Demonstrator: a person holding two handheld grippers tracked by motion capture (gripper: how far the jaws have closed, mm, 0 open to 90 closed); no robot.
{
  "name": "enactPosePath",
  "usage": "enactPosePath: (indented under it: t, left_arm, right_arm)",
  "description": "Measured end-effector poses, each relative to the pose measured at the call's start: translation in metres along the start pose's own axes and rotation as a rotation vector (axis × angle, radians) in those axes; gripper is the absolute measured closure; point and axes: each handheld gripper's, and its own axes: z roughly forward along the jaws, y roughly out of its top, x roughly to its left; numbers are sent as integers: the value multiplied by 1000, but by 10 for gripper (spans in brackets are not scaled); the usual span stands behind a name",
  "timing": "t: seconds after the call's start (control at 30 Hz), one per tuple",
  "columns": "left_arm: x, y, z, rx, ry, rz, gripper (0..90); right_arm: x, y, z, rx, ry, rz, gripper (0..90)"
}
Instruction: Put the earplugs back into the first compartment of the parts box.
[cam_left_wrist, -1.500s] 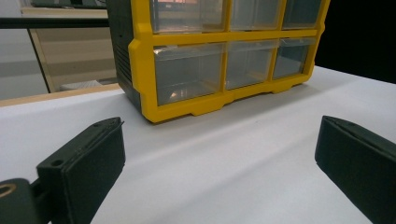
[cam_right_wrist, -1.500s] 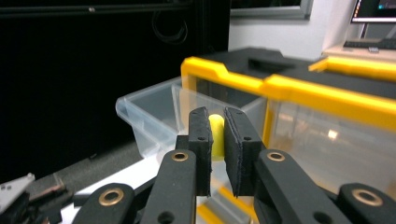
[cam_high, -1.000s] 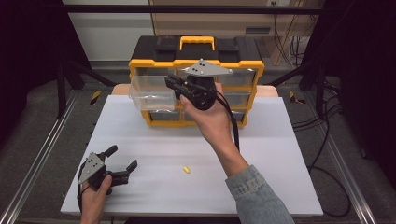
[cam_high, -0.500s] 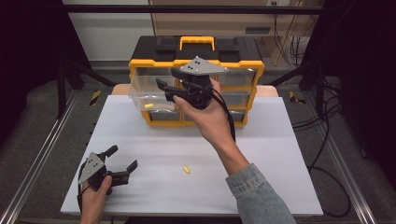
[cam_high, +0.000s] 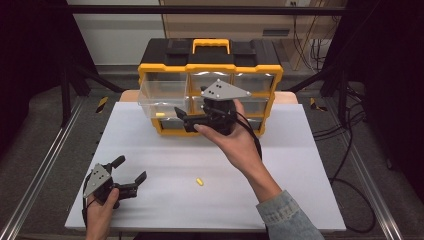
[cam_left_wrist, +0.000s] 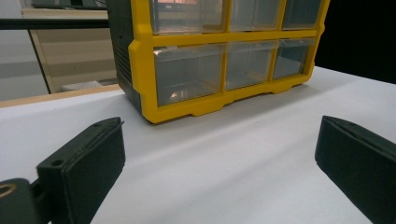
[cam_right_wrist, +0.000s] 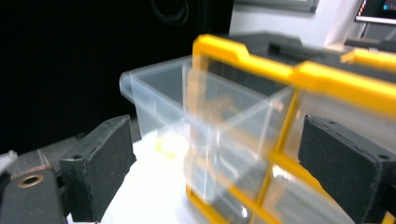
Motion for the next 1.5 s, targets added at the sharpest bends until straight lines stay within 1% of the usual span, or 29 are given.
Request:
enactPosePath:
  t: [0.03,0.07,0.1,0.23,0.27,0.3,0.33,0.37,0.43,0.47,0.5,0.53,0.57,0.63,0.67,0.7,0.77,0.8,0.83,0.87,0.9,1.0,1.03,1.07,1.1,1.2,1.33,1.37,1.5]
  left_arm:
    - [0,0,0,-1,0,1,14]
    - [0,0,0,-1,0,1,14]
    - [0,0,0,-2,1,2,14]
    - [0,0,0,-2,1,3,14]
    - [0,0,-1,-2,1,4,14]
    - [0,0,-1,-3,2,3,14]
    - [0,0,-1,-3,2,3,14]
    - [0,0,-1,-2,2,2,14]
    - [0,0,-1,-3,2,2,14]
    - [0,0,-1,-2,2,4,14]
    - [0,0,-1,-2,2,4,14]
    - [0,0,0,-1,2,6,14]
    - [0,0,0,0,3,8,14]
    - [0,0,0,1,3,11,14]
    - [0,0,0,1,3,11,14]
    - [0,0,0,2,4,13,14]
    - [0,0,0,3,4,13,14]
    - [0,0,0,3,4,14,14]
    - [-1,0,0,3,4,14,14]
    - [-1,0,0,3,3,14,14]
    - [-1,0,0,3,2,15,14]
    - [-1,0,0,4,2,15,14]
    - [-1,0,0,4,1,15,14]
    - [-1,0,0,4,1,15,14]
    - [-1,0,0,4,2,16,14]
    - [-1,0,0,4,2,16,14]
    - [-1,0,0,4,2,17,14]
    - [-1,0,0,5,2,17,14]
    - [-1,0,0,5,1,17,14]
  right_arm:
    - [0,-11,-3,23,-1,-3,102]
    - [0,-11,-3,23,-1,-3,102]
    - [2,-21,-5,57,-6,-9,99]
    - [2,-35,-8,101,-12,-9,98]
    - [3,-39,-9,112,-11,-7,98]
    - [3,-50,-12,137,-11,-5,101]
    - [3,-50,-12,137,-11,-5,101]
    - [4,-63,-16,165,-8,-7,104]
    - [4,-67,-17,174,-7,-3,106]
    - [5,-79,-21,199,-2,4,111]
    - [6,-85,-22,208,-2,9,115]
    - [6,-85,-22,208,-2,9,115]
    - [7,-97,-25,235,1,19,120]
    - [8,-106,-26,253,7,28,124]
    - [8,-106,-26,253,7,28,124]
    - [10,-116,-27,270,12,35,131]
    - [11,-125,-27,283,18,47,137]
    - [11,-125,-27,283,18,47,137]
    - [14,-136,-27,314,20,45,140]
    - [14,-136,-27,314,20,45,140]
    - [15,-144,-26,327,32,60,149]
    - [17,-150,-25,342,38,69,157]
    - [19,-157,-23,364,44,74,159]
    - [19,-157,-23,364,44,74,159]
    - [20,-162,-21,388,43,77,162]
    - [22,-166,-19,403,45,81,162]
    - [25,-176,-15,446,52,89,158]
    - [27,-181,-13,470,58,89,166]
    - [30,-188,-10,501,66,88,198]
